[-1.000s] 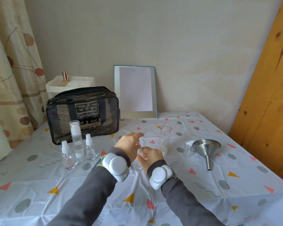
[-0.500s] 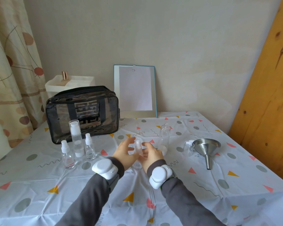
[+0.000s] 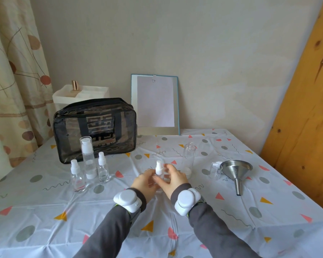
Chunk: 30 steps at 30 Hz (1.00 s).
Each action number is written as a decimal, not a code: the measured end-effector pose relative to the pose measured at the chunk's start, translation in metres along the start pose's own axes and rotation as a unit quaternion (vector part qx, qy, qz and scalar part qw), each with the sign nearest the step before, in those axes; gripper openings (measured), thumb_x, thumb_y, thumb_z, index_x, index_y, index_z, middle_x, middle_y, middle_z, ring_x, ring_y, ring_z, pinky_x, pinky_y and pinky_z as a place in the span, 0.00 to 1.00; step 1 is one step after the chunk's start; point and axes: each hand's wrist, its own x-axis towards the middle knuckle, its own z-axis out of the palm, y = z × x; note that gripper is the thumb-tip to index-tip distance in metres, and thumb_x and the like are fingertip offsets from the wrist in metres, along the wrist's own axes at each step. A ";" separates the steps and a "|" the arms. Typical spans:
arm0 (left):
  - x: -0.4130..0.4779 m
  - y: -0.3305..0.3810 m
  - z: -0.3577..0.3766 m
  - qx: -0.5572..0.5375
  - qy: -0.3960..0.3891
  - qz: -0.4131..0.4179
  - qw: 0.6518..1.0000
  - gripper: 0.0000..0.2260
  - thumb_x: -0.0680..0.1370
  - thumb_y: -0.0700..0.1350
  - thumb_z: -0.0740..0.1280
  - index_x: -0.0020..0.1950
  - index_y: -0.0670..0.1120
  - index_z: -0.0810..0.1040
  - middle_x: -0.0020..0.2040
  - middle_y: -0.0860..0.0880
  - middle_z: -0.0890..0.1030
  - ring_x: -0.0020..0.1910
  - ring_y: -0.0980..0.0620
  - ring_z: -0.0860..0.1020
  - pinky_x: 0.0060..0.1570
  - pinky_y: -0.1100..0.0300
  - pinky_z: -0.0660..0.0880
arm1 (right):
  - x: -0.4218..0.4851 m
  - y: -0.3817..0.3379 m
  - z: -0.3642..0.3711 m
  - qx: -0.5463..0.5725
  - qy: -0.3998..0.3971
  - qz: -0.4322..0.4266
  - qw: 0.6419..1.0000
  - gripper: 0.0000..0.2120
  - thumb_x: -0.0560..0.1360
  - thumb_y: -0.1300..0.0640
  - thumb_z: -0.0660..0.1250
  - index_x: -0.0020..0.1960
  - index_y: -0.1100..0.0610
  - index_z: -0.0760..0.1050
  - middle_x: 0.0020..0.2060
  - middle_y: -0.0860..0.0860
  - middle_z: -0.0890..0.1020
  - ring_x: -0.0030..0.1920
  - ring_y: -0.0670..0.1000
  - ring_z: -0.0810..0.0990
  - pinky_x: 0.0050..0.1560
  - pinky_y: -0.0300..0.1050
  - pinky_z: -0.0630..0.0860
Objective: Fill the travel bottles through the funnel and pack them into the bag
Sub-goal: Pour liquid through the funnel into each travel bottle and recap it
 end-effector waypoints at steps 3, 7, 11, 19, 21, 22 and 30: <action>0.001 0.000 0.000 0.008 -0.004 -0.007 1.000 0.12 0.76 0.40 0.65 0.58 0.48 0.74 0.49 0.51 0.79 0.49 0.54 0.78 0.50 0.63 0.73 | -0.006 -0.004 -0.003 0.074 -0.004 -0.035 0.997 0.32 0.72 0.50 0.69 0.71 0.47 0.60 0.67 0.47 0.68 0.68 0.47 0.67 0.67 0.48 0.67; 0.001 0.001 0.000 0.001 0.004 -0.020 1.000 0.12 0.74 0.42 0.68 0.56 0.47 0.74 0.49 0.49 0.80 0.50 0.51 0.78 0.53 0.60 0.74 | -0.004 -0.019 -0.010 0.114 0.002 -0.079 0.990 0.23 0.77 0.55 0.62 0.70 0.46 0.62 0.63 0.45 0.74 0.63 0.42 0.71 0.66 0.38 0.65; 0.003 0.003 0.000 0.006 -0.010 -0.028 1.000 0.14 0.74 0.43 0.69 0.58 0.47 0.74 0.51 0.48 0.80 0.52 0.50 0.78 0.57 0.54 0.74 | 0.000 -0.026 -0.016 0.094 0.017 -0.083 0.992 0.15 0.77 0.59 0.61 0.64 0.51 0.72 0.54 0.49 0.81 0.55 0.45 0.78 0.62 0.37 0.69; 0.003 0.001 -0.001 0.017 -0.004 -0.040 0.999 0.17 0.74 0.43 0.69 0.61 0.47 0.72 0.53 0.48 0.79 0.54 0.51 0.77 0.57 0.59 0.73 | 0.010 -0.022 -0.014 0.074 0.085 -0.047 0.993 0.07 0.67 0.53 0.74 0.43 0.47 0.78 0.35 0.41 0.80 0.36 0.34 0.77 0.40 0.23 0.70; 0.004 0.002 -0.001 0.022 -0.001 -0.041 0.999 0.17 0.74 0.43 0.69 0.62 0.46 0.72 0.55 0.48 0.79 0.55 0.51 0.77 0.56 0.60 0.72 | 0.012 -0.025 -0.015 0.060 0.083 -0.025 0.994 0.09 0.64 0.51 0.76 0.39 0.47 0.76 0.33 0.40 0.78 0.35 0.37 0.77 0.41 0.30 0.73; 0.004 0.002 0.000 0.020 0.001 -0.045 0.999 0.18 0.74 0.43 0.69 0.62 0.46 0.72 0.55 0.48 0.79 0.55 0.51 0.77 0.56 0.61 0.72 | 0.013 -0.026 -0.015 0.043 0.084 -0.021 0.995 0.11 0.64 0.50 0.77 0.39 0.49 0.76 0.34 0.42 0.78 0.36 0.40 0.76 0.42 0.34 0.74; 0.004 0.000 0.000 0.011 -0.004 -0.042 0.999 0.17 0.74 0.42 0.69 0.62 0.48 0.72 0.55 0.49 0.79 0.55 0.52 0.77 0.57 0.61 0.72 | 0.007 -0.023 -0.012 0.142 -0.012 -0.035 0.989 0.19 0.75 0.55 0.66 0.65 0.50 0.70 0.51 0.44 0.80 0.51 0.41 0.78 0.60 0.36 0.72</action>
